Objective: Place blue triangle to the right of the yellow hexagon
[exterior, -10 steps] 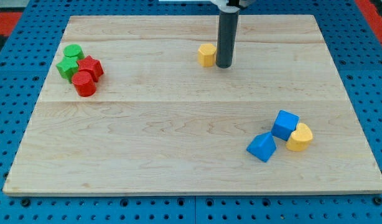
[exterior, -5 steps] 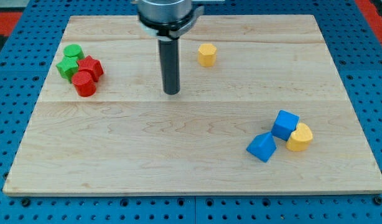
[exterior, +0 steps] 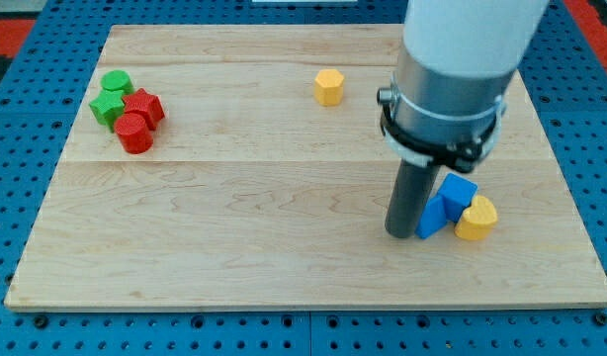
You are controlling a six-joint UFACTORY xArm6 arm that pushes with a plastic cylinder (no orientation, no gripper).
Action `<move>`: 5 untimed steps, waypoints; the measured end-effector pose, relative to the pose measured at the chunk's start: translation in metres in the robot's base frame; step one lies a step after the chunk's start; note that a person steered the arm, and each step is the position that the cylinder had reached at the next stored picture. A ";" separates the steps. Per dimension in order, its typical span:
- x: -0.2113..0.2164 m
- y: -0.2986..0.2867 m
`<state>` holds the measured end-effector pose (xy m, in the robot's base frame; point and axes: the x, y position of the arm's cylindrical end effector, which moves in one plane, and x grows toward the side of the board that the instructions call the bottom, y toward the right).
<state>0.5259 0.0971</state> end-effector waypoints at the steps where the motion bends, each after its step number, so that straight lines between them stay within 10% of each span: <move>1: -0.014 0.013; 3: 0.023 0.050; 5: -0.053 0.051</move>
<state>0.4730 0.1483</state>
